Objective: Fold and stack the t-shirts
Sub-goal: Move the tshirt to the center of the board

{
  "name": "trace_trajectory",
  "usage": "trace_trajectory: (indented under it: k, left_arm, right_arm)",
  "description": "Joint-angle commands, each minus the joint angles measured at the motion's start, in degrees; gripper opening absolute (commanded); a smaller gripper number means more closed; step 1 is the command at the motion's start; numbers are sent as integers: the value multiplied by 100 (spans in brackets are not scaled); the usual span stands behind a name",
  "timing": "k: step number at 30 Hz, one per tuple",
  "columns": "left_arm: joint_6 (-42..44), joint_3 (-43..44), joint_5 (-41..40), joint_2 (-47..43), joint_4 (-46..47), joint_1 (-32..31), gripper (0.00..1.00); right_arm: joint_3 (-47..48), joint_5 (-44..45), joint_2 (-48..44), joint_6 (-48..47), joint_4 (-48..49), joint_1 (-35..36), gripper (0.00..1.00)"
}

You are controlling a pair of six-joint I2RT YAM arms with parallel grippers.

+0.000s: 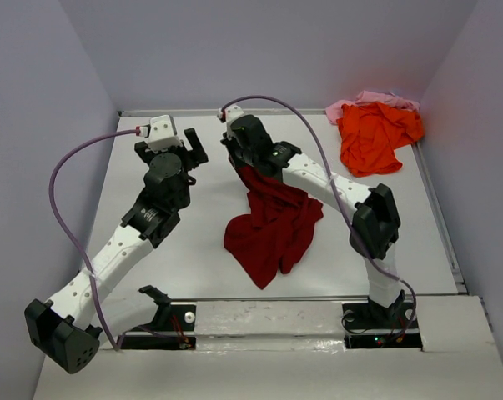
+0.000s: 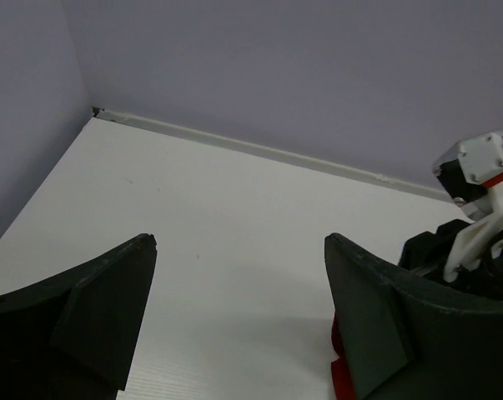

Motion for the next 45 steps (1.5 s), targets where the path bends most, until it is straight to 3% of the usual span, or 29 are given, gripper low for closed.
trace_trajectory:
  k: [1, 4, 10, 11, 13, 14, 15, 18, 24, 31, 41, 45]
  left_arm:
    - [6, -56, -242, -162, 415, 60, 91]
    - [-3, -82, -320, -223, 441, 122, 91]
    - [-47, -135, -347, -311, 485, 236, 91]
    - [-56, -117, -330, -303, 485, 245, 91]
    - [-64, -108, -277, -250, 450, 245, 91]
    - [-65, -91, -268, -232, 441, 245, 91]
    - [-56, -82, -251, -215, 424, 236, 91]
    - [-47, -38, -189, -75, 345, 245, 91]
    - [-169, 154, 83, 487, 64, 263, 91]
    - [-792, 348, 320, 1514, -305, 429, 91]
    - [-1900, 692, 1612, 3107, -842, 1237, 91]
    - [-2165, 648, 2043, 3266, -860, 1510, 92]
  right_arm:
    - [1074, -284, 346, 127, 70, 306, 0]
    - [1819, -564, 698, 276, -36, 447, 0]
    - [2155, -987, 1023, 172, -89, 729, 0]
    - [2077, -1005, 1041, 137, -124, 729, 10]
    - [1867, -918, 901, 49, -124, 729, 44]
    - [1578, -812, 831, 31, -115, 729, 68]
    - [1575, -681, 735, 22, -98, 729, 77]
    - [455, -49, 225, -66, 121, 729, 91]
    - [-1181, 1110, -881, 74, 552, 729, 95]
    - [-2142, 2175, -1848, 469, 544, 729, 95]
    - [-3161, 2827, -3018, 733, 518, 273, 95]
    - [-3574, 2363, -3440, 1234, 421, -264, 93]
